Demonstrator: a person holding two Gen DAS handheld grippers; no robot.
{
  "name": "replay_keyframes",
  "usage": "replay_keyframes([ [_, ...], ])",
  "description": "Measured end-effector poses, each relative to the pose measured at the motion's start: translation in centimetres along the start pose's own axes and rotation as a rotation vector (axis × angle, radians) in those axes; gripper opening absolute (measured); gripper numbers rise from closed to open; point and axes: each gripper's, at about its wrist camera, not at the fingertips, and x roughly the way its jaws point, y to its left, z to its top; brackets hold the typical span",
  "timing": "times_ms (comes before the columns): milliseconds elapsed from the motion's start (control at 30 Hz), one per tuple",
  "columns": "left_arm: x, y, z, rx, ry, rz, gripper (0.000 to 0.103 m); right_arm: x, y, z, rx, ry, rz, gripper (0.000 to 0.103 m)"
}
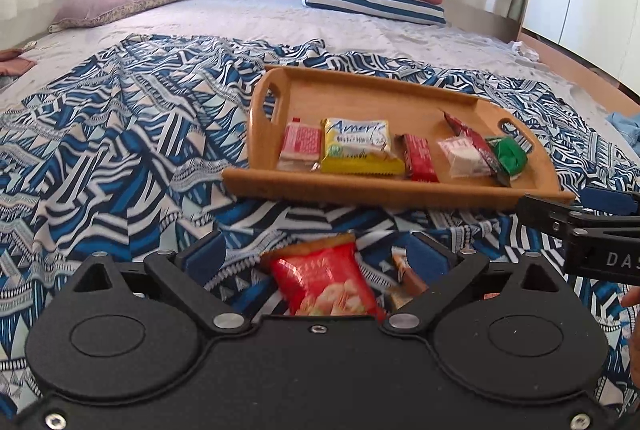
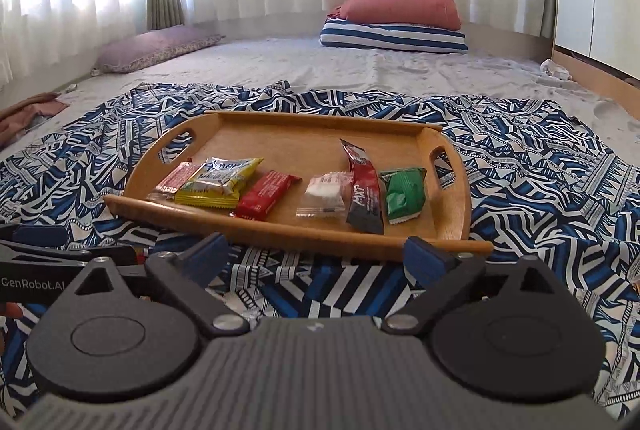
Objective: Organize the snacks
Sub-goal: 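Withdraw both tools from the tray back toward the snack pile, then grasp the red nut packet with the left tool while the right tool grasps a pink-labelled packet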
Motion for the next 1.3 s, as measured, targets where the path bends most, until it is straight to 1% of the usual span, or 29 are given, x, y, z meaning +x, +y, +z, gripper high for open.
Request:
replay_keyframes([
  [133, -0.4, 0.3, -0.8, 0.001, 0.000, -0.003, 0.097, -0.6, 0.1, -0.8, -0.010, -0.003, 0.001, 0.103],
  [333, -1.0, 0.5, -1.9, 0.025, -0.006, 0.001, 0.098, -1.4, 0.2, -2.0, -0.029, 0.002, -0.010, 0.103],
  [600, -1.8, 0.8, -3.2, 0.026, -0.017, -0.009, 0.099, -2.3, 0.1, -4.1, -0.025, 0.013, -0.014, 0.103],
  [767, -1.9, 0.7, -3.9, 0.034, -0.016, -0.009, 0.099, -2.4, 0.4, -5.2, -0.044, 0.023, -0.026, 0.103],
  [1067, -2.1, 0.3, -4.1, 0.043, -0.023, -0.012, 0.099, -2.3, 0.5, -6.6, -0.064, 0.041, -0.030, 0.103],
  [1300, -1.4, 0.0, -3.6, 0.035, -0.024, -0.012, 0.099, -1.8, 0.6, -6.4, -0.061, 0.042, -0.030, 0.103],
])
